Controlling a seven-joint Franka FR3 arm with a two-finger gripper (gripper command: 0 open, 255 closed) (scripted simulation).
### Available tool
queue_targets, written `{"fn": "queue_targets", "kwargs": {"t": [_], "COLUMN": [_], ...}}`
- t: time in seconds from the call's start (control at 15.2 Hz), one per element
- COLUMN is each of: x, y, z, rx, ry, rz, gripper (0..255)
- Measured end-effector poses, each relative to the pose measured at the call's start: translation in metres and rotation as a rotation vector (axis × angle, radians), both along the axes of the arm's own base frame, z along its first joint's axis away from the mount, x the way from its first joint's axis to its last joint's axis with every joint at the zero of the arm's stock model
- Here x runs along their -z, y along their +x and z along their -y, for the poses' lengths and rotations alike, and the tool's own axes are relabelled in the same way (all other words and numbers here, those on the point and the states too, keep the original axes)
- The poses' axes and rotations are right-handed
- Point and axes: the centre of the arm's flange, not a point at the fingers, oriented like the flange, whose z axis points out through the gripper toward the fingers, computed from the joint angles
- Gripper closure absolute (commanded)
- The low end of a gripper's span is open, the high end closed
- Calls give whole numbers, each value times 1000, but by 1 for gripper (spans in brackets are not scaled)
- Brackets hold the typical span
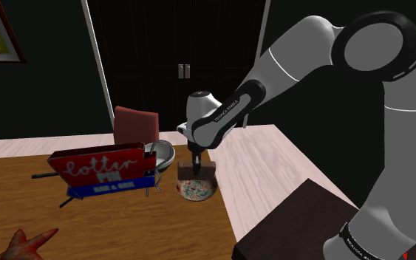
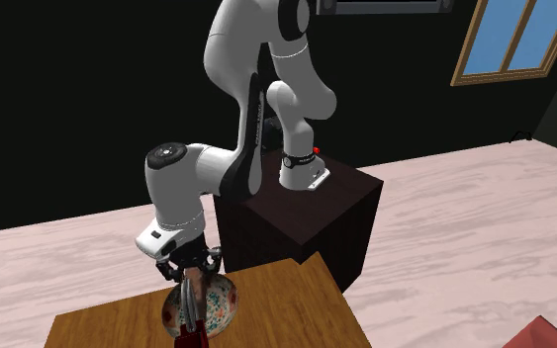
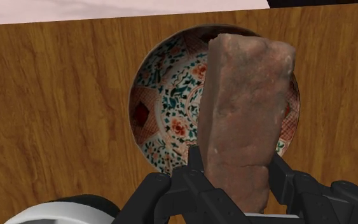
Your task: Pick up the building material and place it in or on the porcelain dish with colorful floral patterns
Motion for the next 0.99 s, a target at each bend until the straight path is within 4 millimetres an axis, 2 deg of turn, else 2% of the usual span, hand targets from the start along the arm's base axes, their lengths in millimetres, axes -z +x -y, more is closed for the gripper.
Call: {"fn": "queue_targets", "kwargs": {"t": [0.46,0.86,0.92,0.99], "x": [37,40,40,39], "y": [0,0,0,0], "z": [0,0,0,0], "rx": [0,0,0,0], "ry": [0,0,0,0], "rz": [0,0,0,1], "gripper": [255,255,0,0]}}
